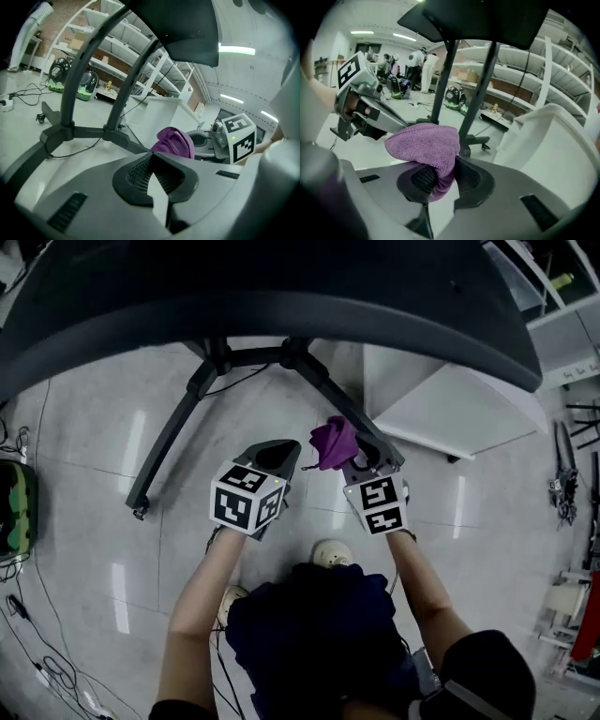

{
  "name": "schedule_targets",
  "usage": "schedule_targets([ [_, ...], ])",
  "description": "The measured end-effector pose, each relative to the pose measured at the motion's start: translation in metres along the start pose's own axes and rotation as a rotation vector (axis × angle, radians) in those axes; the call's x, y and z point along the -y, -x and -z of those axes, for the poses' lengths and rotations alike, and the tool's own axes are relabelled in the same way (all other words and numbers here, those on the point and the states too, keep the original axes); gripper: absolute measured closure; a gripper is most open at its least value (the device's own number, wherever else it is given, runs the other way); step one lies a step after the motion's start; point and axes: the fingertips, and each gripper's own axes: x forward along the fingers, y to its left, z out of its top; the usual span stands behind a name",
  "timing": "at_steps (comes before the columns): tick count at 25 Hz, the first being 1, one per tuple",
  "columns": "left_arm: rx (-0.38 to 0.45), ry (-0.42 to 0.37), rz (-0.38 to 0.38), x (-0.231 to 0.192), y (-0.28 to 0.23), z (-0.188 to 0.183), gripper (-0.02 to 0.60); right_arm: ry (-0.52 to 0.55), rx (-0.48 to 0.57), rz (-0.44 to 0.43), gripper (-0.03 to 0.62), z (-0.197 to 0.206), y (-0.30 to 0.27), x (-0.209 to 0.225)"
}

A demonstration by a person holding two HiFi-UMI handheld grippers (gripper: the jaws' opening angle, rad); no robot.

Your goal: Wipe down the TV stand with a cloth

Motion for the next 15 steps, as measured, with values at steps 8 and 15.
schedule_targets([
  [8, -0.012, 0.104, -0.121, 0.032, 0.102, -0.063, 0.575, -0.046, -0.002, -0.289, 0.496, -0.094, 0.062, -0.048],
  [15, 0.052, 0.209, -0.225, 0.087, 0.200, -0.140, 0.575, -0.191, -0.018, -0.373, 0.496, -0.188, 0.155, -0.066],
])
